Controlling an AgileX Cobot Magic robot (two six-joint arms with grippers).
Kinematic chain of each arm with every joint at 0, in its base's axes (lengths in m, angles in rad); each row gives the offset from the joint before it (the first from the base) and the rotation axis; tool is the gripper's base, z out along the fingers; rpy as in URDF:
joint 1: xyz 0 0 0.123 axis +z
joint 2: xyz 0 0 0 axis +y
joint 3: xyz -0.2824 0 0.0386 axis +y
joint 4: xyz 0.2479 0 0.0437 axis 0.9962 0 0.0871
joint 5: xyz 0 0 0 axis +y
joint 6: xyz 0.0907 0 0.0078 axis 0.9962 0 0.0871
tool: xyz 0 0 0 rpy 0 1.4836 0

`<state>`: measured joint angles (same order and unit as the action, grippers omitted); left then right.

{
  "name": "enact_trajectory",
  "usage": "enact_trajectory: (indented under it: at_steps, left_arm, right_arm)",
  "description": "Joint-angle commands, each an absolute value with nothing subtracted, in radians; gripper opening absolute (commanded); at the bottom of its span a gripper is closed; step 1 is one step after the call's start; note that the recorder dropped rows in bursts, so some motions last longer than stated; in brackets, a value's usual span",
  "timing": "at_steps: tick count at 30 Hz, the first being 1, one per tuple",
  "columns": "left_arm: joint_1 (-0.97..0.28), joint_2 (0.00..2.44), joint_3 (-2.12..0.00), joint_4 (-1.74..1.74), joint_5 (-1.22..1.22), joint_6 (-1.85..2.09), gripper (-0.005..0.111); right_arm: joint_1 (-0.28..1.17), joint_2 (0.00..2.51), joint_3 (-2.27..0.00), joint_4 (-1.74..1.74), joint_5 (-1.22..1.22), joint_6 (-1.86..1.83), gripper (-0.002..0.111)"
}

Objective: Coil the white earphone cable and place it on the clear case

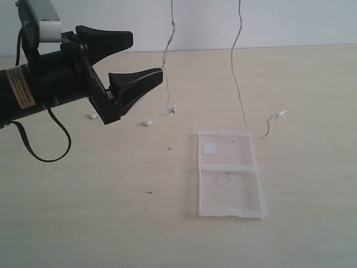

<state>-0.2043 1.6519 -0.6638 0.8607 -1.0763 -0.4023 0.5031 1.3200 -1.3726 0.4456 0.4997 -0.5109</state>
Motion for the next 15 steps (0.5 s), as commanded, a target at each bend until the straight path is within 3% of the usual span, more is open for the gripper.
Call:
enact_trajectory:
  at_steps: [1, 15]
  left_arm:
    - [-0.210, 1.687, -0.690, 0.837, -1.089, -0.400, 0.086]
    - [-0.241, 1.790, -0.746, 0.792, -1.147, -0.424, 0.086]
  right_arm:
    - [0.498, 1.339, -1.380, 0.443, 0.423, -0.489, 0.000]
    - [0.500, 1.328, -1.380, 0.448, 0.380, -0.485, 0.000]
